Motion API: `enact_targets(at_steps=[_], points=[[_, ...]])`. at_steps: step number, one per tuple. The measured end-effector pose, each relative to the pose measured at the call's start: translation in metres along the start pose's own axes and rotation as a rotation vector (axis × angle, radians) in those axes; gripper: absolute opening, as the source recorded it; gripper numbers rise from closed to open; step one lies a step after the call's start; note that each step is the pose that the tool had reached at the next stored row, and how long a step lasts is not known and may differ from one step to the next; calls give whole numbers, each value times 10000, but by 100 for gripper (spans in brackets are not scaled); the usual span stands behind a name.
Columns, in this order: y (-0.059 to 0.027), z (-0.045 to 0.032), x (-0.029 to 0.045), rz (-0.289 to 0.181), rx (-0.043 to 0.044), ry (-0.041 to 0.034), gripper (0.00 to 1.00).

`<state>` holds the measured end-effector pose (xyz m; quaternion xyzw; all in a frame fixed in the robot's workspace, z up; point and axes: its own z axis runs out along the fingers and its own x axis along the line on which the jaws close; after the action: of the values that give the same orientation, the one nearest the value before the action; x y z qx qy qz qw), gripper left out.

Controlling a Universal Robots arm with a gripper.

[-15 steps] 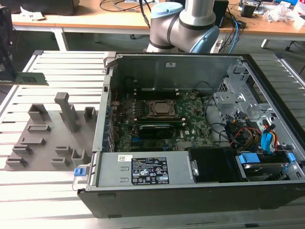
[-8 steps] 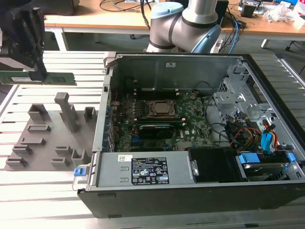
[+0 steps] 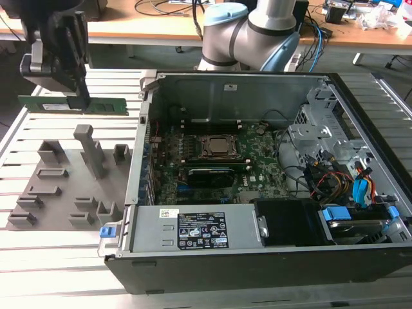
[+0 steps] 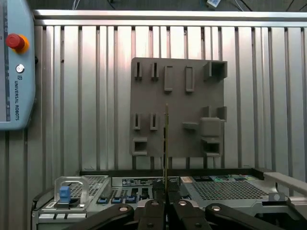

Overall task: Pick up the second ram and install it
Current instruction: 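Pick up the second ram and move it above second insertion slot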

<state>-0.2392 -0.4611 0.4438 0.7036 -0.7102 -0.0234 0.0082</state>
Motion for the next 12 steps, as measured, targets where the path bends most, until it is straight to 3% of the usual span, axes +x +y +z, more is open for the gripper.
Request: enact_targets(at_steps=[12], points=[[-567,-25,-25,-1,-20,19,13]])
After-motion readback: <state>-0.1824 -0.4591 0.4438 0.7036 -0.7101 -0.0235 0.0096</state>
